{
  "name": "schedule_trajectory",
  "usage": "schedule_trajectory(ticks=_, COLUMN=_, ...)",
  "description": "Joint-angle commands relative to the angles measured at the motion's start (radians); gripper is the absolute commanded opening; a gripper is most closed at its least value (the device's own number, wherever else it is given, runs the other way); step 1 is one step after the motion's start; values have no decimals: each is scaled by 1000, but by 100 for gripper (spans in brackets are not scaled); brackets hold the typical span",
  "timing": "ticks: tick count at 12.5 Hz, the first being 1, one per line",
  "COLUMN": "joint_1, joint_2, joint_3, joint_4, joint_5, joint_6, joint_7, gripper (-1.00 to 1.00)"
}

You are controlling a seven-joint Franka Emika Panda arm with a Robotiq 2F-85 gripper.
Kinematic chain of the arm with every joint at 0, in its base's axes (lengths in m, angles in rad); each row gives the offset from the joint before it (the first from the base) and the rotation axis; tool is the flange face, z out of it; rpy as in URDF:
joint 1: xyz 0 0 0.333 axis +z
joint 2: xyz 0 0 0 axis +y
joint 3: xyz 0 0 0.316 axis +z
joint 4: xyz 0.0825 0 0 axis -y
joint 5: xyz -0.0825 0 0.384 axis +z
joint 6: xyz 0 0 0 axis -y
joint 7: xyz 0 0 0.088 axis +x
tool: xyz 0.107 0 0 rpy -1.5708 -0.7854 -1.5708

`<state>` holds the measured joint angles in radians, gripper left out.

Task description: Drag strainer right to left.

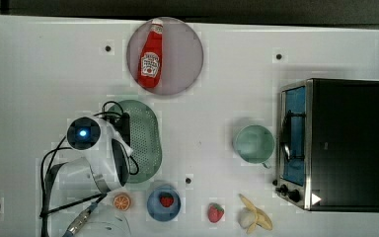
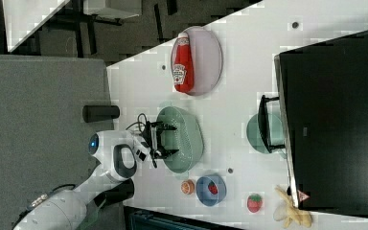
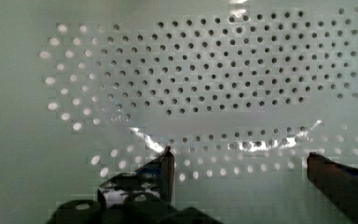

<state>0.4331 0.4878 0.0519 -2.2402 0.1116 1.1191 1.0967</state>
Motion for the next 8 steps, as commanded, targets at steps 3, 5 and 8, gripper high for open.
schedule_trajectory(ticks=3, joint_1=78, joint_2=50, joint_3=17, joint_4=92, joint_5=-1, joint_6=-22, joint_7=119, gripper=100)
schedule_trajectory(ticks=5, joint_1=102, joint_2=71, joint_3=17, joint_4=124, joint_5=-1, joint_6=-25, joint_7=138, gripper=100)
schedule_trajectory(ticks=8, joint_1=133, joint_2=97, joint_3=17, joint_4=173, joint_5=-1, joint_6=-41, joint_7=163, gripper=100)
